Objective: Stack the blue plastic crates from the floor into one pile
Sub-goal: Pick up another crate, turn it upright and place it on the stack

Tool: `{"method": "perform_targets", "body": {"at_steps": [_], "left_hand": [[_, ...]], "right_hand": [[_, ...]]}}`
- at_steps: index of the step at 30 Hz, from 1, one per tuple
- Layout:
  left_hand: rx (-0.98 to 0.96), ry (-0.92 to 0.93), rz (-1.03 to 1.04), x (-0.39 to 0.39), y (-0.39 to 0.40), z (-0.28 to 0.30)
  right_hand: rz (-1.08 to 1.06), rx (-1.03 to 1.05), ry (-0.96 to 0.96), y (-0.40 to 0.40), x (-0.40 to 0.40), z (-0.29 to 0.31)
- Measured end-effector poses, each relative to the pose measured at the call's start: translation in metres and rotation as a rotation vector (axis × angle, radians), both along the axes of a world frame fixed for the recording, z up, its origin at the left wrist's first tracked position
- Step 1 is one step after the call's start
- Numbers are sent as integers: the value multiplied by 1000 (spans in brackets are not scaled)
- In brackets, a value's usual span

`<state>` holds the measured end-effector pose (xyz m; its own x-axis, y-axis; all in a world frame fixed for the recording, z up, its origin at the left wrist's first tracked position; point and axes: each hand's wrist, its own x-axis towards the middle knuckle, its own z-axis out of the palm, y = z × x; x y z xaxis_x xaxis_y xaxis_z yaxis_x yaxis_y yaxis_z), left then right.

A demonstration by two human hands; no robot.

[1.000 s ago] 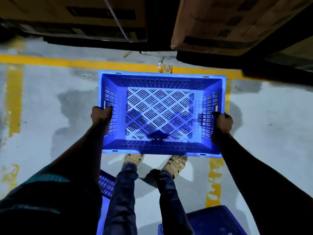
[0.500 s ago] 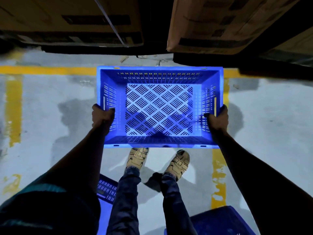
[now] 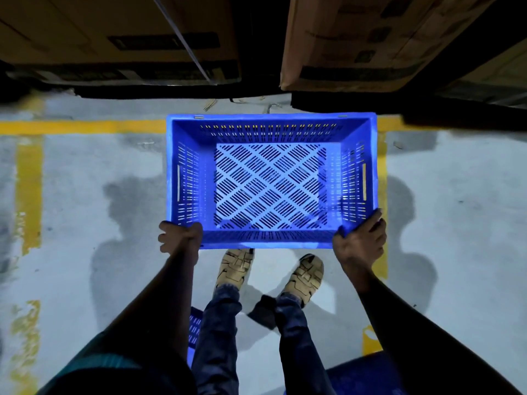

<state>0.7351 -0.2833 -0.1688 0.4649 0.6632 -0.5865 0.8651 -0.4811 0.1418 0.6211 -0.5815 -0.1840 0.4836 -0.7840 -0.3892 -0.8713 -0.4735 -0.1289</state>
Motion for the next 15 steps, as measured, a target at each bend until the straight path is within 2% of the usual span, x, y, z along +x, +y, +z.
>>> {"method": "perform_targets", "body": {"at_steps": [6, 11, 15], "left_hand": [[-156, -75, 197, 18, 6, -1], [-143, -136, 96, 5, 10, 1], [-67, -83, 28, -1, -5, 7]], "right_hand": [[-110, 130, 3, -13, 18, -1], [-74, 200, -16, -21, 14, 6], [-13, 173, 151, -2, 11, 14]]}}
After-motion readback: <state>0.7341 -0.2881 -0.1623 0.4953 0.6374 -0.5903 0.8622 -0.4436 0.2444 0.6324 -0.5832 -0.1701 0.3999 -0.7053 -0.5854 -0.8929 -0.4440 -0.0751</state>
